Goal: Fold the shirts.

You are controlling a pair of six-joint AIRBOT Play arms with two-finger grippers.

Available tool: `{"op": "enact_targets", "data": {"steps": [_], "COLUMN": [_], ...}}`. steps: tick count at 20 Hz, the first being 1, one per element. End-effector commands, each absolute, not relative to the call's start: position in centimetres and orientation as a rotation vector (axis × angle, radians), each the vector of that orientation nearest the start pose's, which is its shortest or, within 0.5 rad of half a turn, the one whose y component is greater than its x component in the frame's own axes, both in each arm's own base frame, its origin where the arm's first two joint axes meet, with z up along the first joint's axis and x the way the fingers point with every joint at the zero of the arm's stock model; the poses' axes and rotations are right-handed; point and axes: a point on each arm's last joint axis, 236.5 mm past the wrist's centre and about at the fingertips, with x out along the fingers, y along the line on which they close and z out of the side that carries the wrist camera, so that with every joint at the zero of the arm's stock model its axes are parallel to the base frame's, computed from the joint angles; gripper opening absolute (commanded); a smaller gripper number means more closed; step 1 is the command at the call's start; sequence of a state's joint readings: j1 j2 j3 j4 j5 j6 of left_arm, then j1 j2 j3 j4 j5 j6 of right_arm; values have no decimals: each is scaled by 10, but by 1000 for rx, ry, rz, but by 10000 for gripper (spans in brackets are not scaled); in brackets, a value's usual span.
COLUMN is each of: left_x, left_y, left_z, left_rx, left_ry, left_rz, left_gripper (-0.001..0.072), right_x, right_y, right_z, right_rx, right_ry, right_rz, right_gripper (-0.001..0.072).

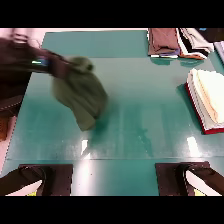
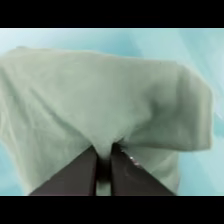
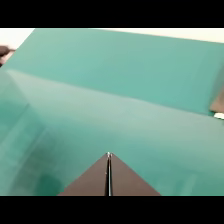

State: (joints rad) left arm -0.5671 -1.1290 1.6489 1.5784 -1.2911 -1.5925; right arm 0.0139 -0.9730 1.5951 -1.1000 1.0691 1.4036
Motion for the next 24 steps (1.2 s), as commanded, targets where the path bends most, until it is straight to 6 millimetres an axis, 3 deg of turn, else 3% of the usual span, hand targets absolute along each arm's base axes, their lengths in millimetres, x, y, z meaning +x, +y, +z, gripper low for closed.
{"op": "enact_targets", "data": {"steps": [1,2,3,5,7,10,12,14,16,21,24], "left_x": [336,336,340,362,391,408,402,383,364,340,335], "left_y": [-340,-363,-375,-360,-313,-247,-231,-226,-233,-261,-283], "left_z": [203,192,183,178,170,123,78,29,-9,-55,-67], "left_rx": [265,232,203,171,118,21,-58,-93,-173,-245,-222], "left_ry": [766,773,780,791,855,1035,1140,1241,1302,1387,1376], "left_rz": [-806,-848,-864,-807,-691,-550,-520,-500,-510,-551,-575], "left_gripper": [184,467,514,515,515,515,515,514,514,476,476], "right_x": [378,377,377,375,375,374,376,375,375,373,371], "right_y": [75,72,69,67,67,68,68,68,68,69,70], "right_z": [353,350,348,344,344,342,340,337,337,334,331], "right_rx": [173,173,173,173,172,171,173,172,172,170,169], "right_ry": [413,426,436,452,452,462,471,482,483,498,514], "right_rz": [344,337,332,328,328,331,331,334,334,338,342], "right_gripper": [23,23,22,23,22,23,22,22,22,22,23]}}
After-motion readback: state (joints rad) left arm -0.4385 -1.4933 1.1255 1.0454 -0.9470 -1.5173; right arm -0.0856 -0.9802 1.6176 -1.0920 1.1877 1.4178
